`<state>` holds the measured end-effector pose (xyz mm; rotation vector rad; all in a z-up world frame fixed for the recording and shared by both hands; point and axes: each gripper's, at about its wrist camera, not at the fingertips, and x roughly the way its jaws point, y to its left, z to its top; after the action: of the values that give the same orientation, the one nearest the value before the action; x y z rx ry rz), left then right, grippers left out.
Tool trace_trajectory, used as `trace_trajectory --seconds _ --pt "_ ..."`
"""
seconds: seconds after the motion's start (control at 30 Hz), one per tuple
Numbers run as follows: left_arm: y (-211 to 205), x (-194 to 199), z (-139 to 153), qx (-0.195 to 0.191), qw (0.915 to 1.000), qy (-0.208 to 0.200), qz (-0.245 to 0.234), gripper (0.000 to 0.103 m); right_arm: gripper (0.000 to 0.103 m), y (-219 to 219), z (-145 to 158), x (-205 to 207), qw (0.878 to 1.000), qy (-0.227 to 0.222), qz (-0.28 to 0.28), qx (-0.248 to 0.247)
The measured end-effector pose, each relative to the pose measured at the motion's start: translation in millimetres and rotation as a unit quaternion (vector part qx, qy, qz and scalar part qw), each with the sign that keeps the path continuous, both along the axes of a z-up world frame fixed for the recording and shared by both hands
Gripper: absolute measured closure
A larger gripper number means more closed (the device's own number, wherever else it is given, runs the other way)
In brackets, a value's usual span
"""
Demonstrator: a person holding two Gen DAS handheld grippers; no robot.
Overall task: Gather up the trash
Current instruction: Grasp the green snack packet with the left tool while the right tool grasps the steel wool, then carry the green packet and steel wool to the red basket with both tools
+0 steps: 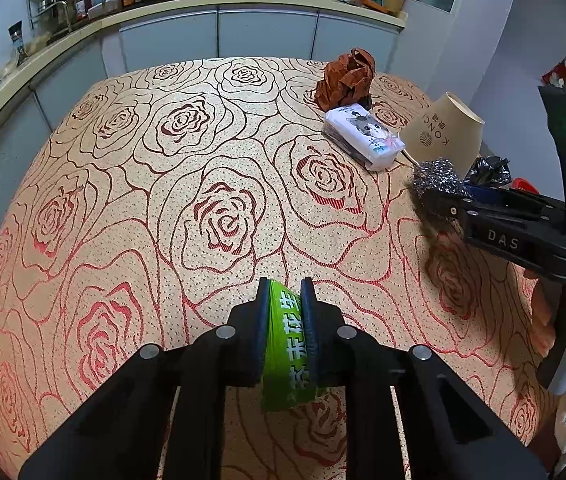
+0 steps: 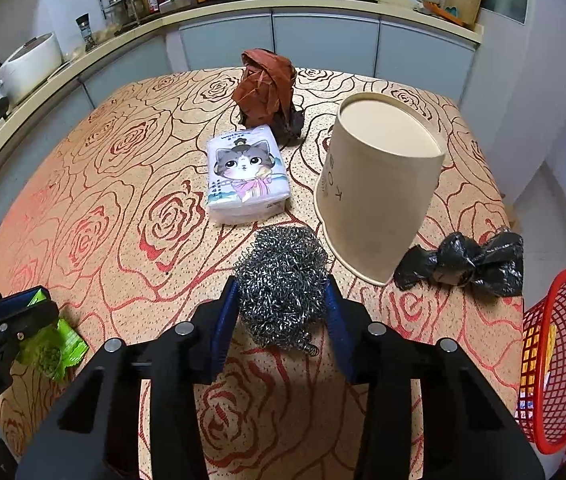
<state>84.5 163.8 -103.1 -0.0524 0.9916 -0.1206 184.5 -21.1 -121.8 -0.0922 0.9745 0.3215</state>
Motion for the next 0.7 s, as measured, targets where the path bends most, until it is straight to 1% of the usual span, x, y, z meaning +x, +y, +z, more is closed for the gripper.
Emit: trace_trajectory --seconds 0.13,0.43,0.7 --pt "1.0 -0.9 2.1 -0.006 1.0000 0.001 0.001 0.089 0.063 -7.1 6.2 -7.5 1.000 -0.003 -0.003 0.010" --pt "-4.2 -6.6 16.7 -0.003 0.9999 -0.013 -0.003 0.092 0.063 -31.1 29.8 -25.9 0.999 -0.021 -0.021 0.029" --pt "-23.5 -5.5 29.1 0.007 0.9995 -0.023 -0.020 0.093 0.063 -50.6 44.9 -38.4 0.998 -0.040 -0.041 0.029"
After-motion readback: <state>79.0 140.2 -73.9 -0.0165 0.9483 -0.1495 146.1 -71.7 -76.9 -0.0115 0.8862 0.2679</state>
